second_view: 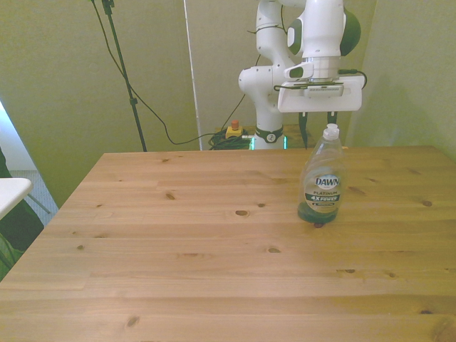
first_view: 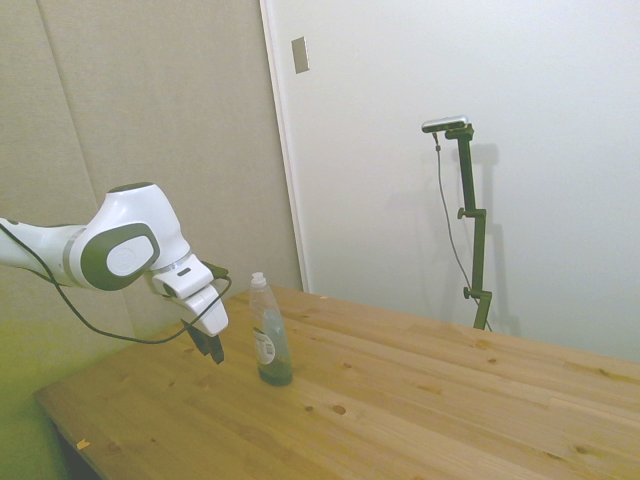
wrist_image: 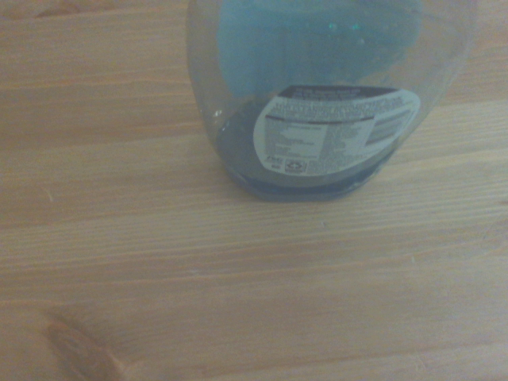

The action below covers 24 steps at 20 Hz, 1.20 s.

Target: Knock down the dish soap

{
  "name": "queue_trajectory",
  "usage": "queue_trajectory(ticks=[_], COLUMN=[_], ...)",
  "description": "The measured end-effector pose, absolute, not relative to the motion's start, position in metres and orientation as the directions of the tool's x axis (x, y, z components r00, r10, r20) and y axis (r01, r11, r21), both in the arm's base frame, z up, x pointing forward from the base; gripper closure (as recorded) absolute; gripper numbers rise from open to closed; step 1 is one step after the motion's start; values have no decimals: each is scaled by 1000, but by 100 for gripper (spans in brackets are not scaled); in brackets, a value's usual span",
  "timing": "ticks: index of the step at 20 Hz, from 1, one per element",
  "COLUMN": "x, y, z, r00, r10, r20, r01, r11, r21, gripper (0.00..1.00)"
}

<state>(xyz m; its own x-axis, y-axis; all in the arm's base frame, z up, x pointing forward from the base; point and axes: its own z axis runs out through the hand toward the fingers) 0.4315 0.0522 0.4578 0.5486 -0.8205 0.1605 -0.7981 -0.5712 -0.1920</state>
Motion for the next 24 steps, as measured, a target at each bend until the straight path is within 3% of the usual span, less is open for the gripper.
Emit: queue_trajectory(ticks=[11,24], x=[473,581], y=[49,31], z=[472,465], r00=[488,398], r10=[-848,-892], r20=[206,213], r01=[-822,-852], r11=[-526,-446], r21=[-216,-274], gripper=[100,100])
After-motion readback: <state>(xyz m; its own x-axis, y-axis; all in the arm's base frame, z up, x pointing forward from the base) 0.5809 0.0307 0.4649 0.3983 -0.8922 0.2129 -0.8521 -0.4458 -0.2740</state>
